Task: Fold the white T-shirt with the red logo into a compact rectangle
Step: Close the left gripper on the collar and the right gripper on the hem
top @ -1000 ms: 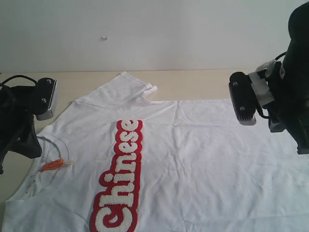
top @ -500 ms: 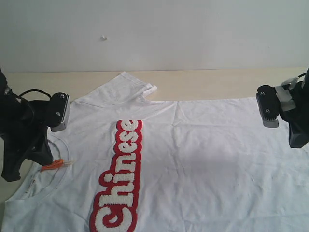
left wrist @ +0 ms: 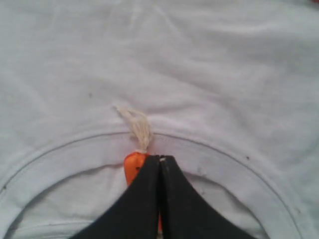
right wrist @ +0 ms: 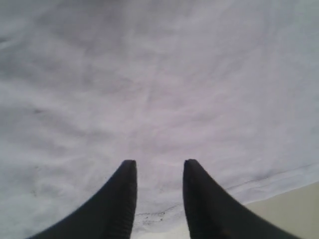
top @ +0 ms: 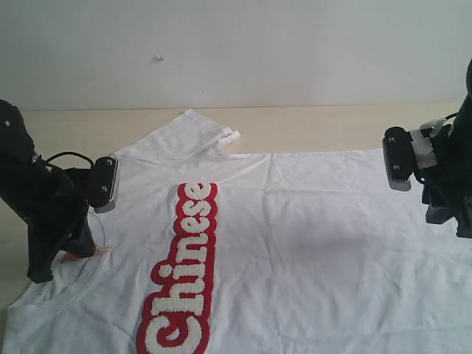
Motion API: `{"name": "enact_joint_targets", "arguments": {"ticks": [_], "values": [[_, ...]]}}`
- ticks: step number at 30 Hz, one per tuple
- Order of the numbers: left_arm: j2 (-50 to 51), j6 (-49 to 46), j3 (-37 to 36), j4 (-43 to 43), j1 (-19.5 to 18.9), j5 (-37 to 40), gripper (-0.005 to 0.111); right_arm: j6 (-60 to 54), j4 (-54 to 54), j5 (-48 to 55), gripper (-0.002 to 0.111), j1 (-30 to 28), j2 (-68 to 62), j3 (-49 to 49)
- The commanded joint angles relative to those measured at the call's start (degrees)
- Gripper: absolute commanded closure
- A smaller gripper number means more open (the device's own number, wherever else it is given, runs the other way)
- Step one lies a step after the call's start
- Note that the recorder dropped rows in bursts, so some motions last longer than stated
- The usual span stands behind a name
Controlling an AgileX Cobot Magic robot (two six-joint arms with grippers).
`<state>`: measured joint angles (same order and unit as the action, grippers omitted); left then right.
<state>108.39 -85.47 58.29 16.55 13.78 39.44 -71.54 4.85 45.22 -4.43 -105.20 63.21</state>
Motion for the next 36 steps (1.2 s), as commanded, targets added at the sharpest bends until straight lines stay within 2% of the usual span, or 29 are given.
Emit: {"name": "enact_joint_targets", "arguments": {"ticks": [1,4,7,8,9,10,12,17,21,23,28,30,33,36], "values": [[-0.2,0.5,0.5,1.7,-0.1,0.4,0.106,-0.4,-0.4,-1.0,0.056,-0.4,-0.1,0.5],[-0.8,0.5,0.5,2.2,0.0,2.8,0.095,-0.4,-0.4,-1.1,0.044,-0.4,-0.1,0.5],[-1.9,0.4,0.5,1.8,0.0,4.6,0.072,-0.4,-0.4,-1.1,0.037,-0.4,-0.1,0.5],[-2.6,0.5,0.5,1.2,0.0,5.1,0.054,-0.4,-0.4,-0.9,0.035,-0.4,-0.1,0.5],[-2.9,0.5,0.5,0.7,0.0,5.3,0.047,-0.4,-0.4,-0.8,0.034,-0.4,-0.1,0.5],[-3.5,0.5,0.5,-0.1,0.0,5.3,0.035,-0.4,0.1,-0.2,0.034,-0.4,-0.1,0.5],[-3.9,0.5,0.5,-0.3,0.0,5.1,0.029,-0.5,-0.5,1.2,0.034,-0.4,-0.1,0.5],[-4.3,0.3,0.5,-0.7,0.0,5.0,0.025,-8.4,2.3,3.8,0.037,-0.5,-0.1,0.5],[-4.3,0.3,0.5,-0.7,0.0,4.7,0.026,-11.7,1.6,2.6,0.047,-5.4,-0.3,-2.2],[-4.3,0.3,0.5,-0.7,0.0,4.2,0.026,-11.8,1.0,-1.3,0.047,-7.3,-0.1,-5.0],[-4.3,0.3,0.5,-0.7,0.0,3.8,0.026,-11.8,-5.4,-9.7,0.043,-7.3,-0.1,-7.9],[-4.3,0.3,0.5,-0.7,0.0,3.8,0.026,-11.8,-6.0,-10.6,0.037,-7.3,-0.3,-8.1],[-4.3,0.3,0.5,-0.7,0.0,3.8,0.026,-12.0,-5.7,-10.3,0.036,-7.3,-1.1,-8.1],[-4.3,0.3,0.5,-0.7,0.0,4.2,0.026,-16.0,-5.7,-7.2,0.046,-7.3,-1.5,-8.1]]}}
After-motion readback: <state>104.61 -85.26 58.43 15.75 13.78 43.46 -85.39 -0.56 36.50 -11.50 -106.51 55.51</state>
